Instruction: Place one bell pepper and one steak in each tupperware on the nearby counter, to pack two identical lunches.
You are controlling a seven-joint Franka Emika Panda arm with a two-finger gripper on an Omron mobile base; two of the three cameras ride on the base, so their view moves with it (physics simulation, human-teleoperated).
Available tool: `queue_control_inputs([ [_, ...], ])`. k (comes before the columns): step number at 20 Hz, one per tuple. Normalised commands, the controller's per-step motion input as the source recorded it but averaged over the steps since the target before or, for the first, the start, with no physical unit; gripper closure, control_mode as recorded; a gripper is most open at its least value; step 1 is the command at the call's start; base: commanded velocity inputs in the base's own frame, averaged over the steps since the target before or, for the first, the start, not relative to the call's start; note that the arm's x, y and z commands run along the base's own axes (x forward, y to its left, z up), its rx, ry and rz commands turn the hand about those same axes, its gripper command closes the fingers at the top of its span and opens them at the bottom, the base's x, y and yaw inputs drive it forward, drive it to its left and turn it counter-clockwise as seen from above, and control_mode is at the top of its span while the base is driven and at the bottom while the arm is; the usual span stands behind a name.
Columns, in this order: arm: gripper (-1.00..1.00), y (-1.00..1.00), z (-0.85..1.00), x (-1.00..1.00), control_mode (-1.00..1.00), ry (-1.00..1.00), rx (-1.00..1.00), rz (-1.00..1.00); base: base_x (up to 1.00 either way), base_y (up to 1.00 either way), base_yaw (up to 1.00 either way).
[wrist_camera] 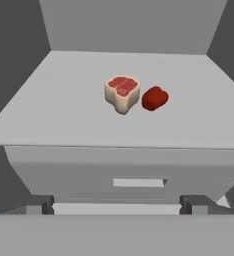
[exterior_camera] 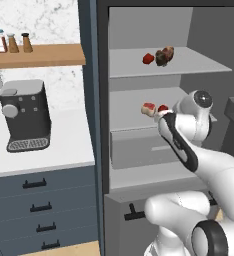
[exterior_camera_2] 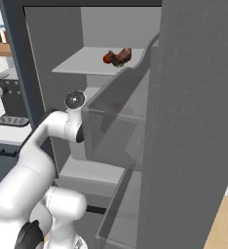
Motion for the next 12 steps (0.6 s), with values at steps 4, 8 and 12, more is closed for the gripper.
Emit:
queue_control_inputs([
  [4,-1.00,0.17,0.02,0.04,-1.00,-0.11,0.02,0.00,0.00,0.00,0.00],
  [8,-1.00,-0.05,0.04,0.21,-1.00,-0.01,0.00,0.00,0.00,0.00,0.00],
  [12,-1.00,-0.10,0.30,0.66,-1.00,0.00,0.00,0.00,0.00,0.00,0.00],
])
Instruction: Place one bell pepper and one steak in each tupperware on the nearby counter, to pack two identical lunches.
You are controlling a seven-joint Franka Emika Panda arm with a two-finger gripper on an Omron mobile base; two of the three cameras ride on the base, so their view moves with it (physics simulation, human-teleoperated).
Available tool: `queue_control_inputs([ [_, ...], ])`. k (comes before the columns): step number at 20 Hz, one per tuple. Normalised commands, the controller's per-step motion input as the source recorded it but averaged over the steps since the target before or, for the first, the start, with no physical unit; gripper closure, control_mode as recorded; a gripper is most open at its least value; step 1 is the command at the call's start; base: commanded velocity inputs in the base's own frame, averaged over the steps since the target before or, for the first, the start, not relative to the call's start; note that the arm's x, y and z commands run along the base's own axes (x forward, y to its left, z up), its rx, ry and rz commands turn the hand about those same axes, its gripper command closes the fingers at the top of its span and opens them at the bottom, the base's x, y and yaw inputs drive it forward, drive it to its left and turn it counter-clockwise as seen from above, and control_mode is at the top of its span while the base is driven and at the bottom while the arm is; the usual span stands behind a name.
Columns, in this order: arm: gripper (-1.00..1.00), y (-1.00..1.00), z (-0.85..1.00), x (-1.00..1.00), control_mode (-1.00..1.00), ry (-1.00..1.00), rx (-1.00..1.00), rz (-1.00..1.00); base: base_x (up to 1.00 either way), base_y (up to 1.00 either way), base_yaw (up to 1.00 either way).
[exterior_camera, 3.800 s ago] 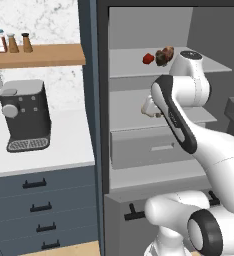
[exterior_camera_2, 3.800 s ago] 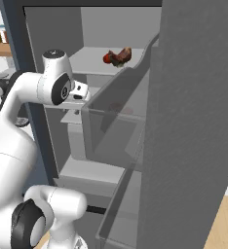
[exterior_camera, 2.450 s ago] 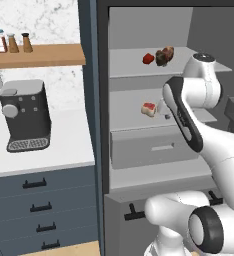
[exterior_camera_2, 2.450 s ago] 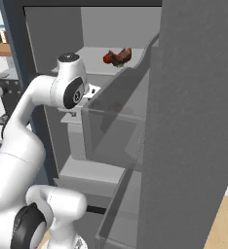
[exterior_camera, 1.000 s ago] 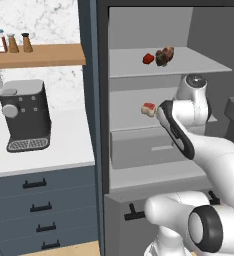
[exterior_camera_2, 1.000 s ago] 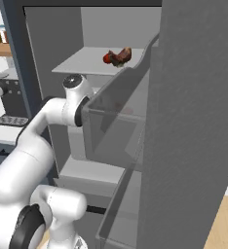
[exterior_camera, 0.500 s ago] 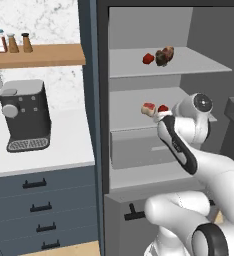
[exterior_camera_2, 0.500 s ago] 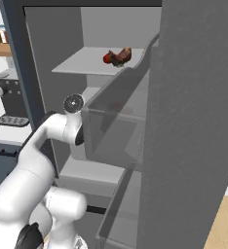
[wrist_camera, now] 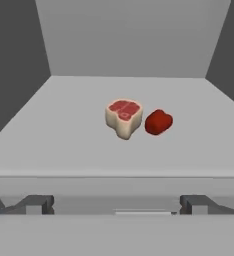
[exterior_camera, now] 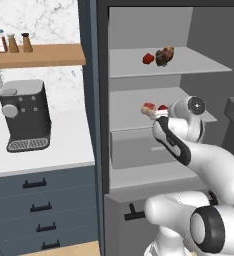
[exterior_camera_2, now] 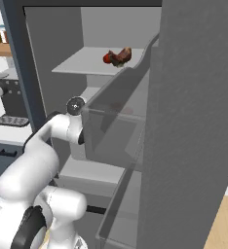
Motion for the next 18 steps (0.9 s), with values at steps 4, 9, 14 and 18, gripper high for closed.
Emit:
queue_control_inputs([
  [4,-1.00,0.06,0.04,0.18,-1.00,0.00,-0.01,-0.01,0.00,0.00,0.00],
  [9,-1.00,-0.04,-0.05,0.24,-1.00,0.00,0.00,0.00,0.00,0.00,0.00],
  [14,-1.00,-0.07,-0.22,0.19,-1.00,0.00,0.07,0.00,0.00,0.00,0.00],
  [18,-1.00,-0.10,-0.23,0.41,-1.00,0.00,0.12,-0.02,0.00,0.00,0.00],
])
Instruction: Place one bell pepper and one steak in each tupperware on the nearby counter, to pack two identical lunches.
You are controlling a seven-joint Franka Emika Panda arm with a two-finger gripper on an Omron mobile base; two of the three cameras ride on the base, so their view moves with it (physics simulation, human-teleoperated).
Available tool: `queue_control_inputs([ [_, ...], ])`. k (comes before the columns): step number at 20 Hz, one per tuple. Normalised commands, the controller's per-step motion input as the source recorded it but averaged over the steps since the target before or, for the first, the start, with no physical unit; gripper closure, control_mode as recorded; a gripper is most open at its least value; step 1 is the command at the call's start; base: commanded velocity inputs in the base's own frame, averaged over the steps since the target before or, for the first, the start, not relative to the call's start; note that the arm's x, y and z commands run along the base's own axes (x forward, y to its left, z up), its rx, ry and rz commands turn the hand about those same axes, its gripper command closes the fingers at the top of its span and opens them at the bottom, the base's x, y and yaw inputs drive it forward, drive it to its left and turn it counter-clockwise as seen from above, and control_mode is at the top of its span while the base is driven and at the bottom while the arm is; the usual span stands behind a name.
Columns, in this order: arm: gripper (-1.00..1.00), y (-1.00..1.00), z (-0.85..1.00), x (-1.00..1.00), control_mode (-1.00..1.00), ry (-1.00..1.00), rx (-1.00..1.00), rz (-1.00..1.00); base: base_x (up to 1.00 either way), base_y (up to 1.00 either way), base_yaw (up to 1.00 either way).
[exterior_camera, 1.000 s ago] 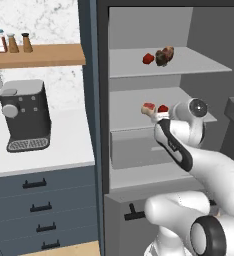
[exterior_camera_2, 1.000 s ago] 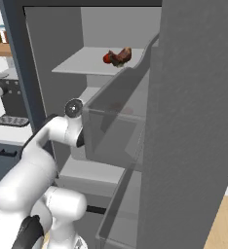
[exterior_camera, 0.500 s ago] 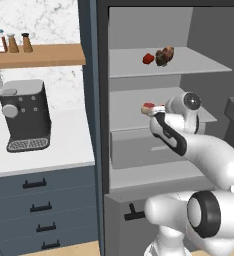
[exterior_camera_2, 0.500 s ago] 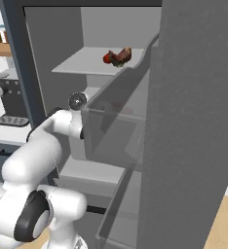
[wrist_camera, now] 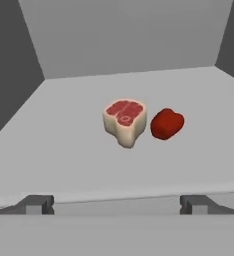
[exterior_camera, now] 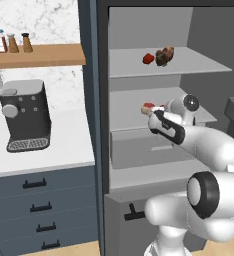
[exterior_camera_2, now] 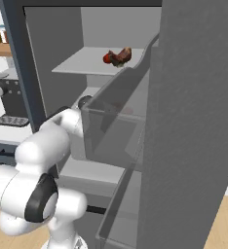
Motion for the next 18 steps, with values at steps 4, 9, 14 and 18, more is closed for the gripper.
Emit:
queue_control_inputs([
  [4,-1.00,0.00,0.17,0.15,-1.00,0.00,0.05,-0.12,0.00,0.00,0.00],
  [9,-1.00,-0.08,-0.04,0.15,-1.00,0.04,-0.01,-0.03,0.00,0.00,0.00],
  [14,-1.00,-0.10,-0.10,0.53,-1.00,0.06,0.00,-0.04,0.00,0.00,0.00],
  [18,-1.00,0.08,-0.18,0.15,-1.00,0.06,0.00,0.00,0.00,0.00,0.00],
])
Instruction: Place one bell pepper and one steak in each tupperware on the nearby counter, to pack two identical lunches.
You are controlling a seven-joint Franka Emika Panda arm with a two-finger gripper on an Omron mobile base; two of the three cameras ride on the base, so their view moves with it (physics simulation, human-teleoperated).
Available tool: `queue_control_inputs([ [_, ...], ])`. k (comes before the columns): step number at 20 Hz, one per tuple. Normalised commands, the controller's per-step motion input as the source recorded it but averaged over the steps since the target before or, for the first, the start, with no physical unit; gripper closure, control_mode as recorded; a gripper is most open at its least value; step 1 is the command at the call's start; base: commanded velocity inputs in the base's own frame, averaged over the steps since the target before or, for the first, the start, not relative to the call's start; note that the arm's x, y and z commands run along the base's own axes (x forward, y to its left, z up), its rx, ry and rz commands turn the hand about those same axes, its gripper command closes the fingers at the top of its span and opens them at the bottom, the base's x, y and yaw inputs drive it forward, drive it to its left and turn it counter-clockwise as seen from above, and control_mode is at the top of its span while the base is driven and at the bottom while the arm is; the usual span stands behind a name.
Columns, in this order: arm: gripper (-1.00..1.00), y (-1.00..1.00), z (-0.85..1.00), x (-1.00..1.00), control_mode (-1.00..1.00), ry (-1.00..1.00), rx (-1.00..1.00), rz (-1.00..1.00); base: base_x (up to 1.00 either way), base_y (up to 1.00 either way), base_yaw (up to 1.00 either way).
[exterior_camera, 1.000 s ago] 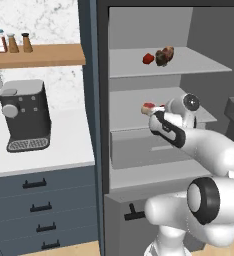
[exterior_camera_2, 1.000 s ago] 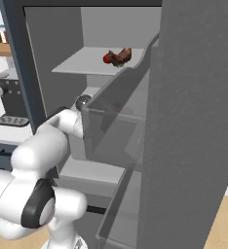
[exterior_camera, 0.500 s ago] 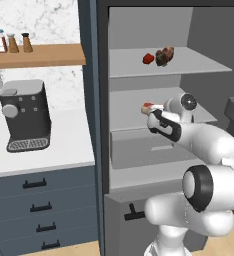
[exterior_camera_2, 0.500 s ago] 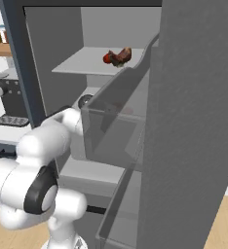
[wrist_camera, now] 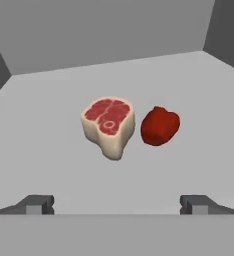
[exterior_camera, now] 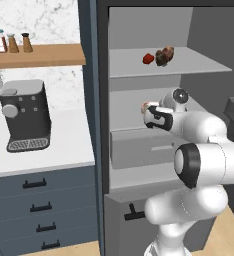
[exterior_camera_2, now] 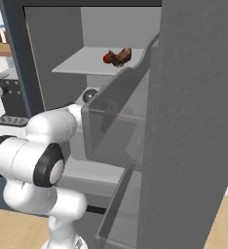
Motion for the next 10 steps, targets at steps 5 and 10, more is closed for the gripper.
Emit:
queue_control_inputs([
  [5,-1.00,0.04,-0.41,0.27,-1.00,0.09,0.00,0.00,0.00,0.00,0.00],
  [10,-1.00,0.00,-0.12,0.32,-1.00,0.03,0.03,0.00,0.00,0.00,0.00],
])
